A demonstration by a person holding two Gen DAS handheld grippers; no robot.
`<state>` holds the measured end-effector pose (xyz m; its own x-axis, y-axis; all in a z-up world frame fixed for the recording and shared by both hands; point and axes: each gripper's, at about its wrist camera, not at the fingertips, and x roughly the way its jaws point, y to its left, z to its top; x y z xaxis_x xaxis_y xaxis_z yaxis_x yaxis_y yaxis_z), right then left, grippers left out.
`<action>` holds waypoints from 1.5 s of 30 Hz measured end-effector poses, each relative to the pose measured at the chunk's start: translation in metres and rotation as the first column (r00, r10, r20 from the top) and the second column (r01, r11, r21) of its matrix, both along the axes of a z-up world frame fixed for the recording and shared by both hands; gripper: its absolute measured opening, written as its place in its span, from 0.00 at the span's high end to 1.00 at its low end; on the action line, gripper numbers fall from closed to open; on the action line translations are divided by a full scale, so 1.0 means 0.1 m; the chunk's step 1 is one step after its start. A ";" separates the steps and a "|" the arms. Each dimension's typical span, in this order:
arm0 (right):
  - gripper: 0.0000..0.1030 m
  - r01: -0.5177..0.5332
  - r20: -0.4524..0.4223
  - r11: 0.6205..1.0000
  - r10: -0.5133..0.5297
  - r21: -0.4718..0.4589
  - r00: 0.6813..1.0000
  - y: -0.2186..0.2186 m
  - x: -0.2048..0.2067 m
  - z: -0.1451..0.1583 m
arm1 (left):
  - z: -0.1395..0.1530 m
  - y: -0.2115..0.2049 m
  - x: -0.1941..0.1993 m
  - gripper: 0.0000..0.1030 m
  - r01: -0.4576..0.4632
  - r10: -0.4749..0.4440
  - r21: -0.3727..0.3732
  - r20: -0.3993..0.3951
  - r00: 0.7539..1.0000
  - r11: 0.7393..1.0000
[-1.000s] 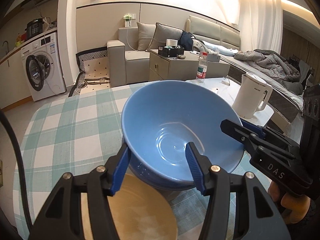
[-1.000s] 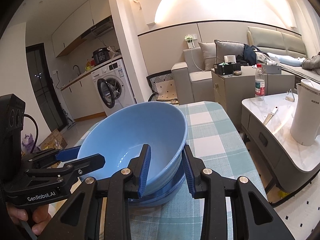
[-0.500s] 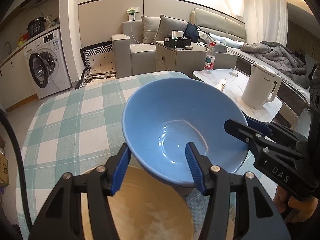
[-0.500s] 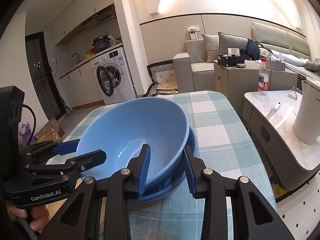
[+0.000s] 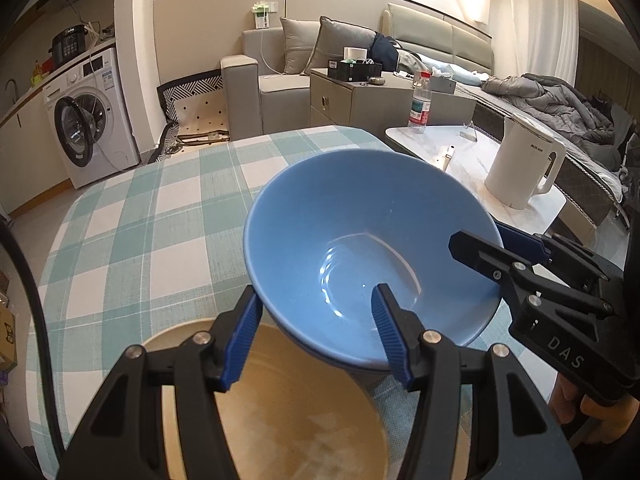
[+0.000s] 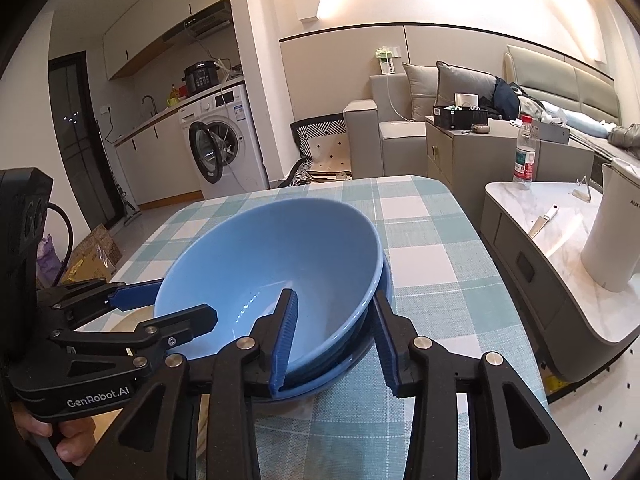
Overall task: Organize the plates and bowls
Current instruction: 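Lower the light blue bowl into the blue bowls with both tools, then open both tools and shift them to the rims of the bowl stack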
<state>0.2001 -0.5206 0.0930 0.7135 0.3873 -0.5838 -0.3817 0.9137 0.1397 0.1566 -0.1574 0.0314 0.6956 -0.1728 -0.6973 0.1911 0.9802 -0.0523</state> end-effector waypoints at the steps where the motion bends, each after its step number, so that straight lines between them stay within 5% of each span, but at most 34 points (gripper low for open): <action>1: 0.62 0.000 0.002 1.000 0.000 -0.004 1.000 0.00 0.00 0.00 | -0.01 0.00 0.00 0.45 -0.002 0.002 -0.001 0.001 1.000 1.000; 12: 0.48 -0.012 -0.008 1.000 0.012 -0.007 1.000 0.02 -0.01 -0.01 | -0.02 -0.03 0.00 0.43 0.005 -0.006 0.029 0.012 1.000 1.000; 25: 0.34 -0.020 -0.034 1.000 0.020 -0.006 0.999 0.01 0.04 -0.07 | -0.03 0.08 0.01 0.26 -0.019 0.019 -0.002 -0.005 1.000 1.000; 31: 0.16 -0.001 -0.039 0.999 0.002 0.044 0.999 -0.10 0.06 -0.04 | -0.04 0.11 0.01 0.24 -0.018 0.018 -0.012 -0.007 1.000 1.000; 45: 0.03 0.068 -0.107 0.993 -0.058 0.095 0.993 -0.42 0.18 0.03 | -0.01 0.31 0.02 0.00 -0.018 0.017 -0.070 -0.023 1.000 0.997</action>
<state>0.2177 -0.5623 0.0958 0.6758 0.4023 -0.6176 -0.3023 0.9155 0.2655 0.1587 -0.1267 0.0305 0.6836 -0.2097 -0.6991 0.1718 0.9771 -0.1252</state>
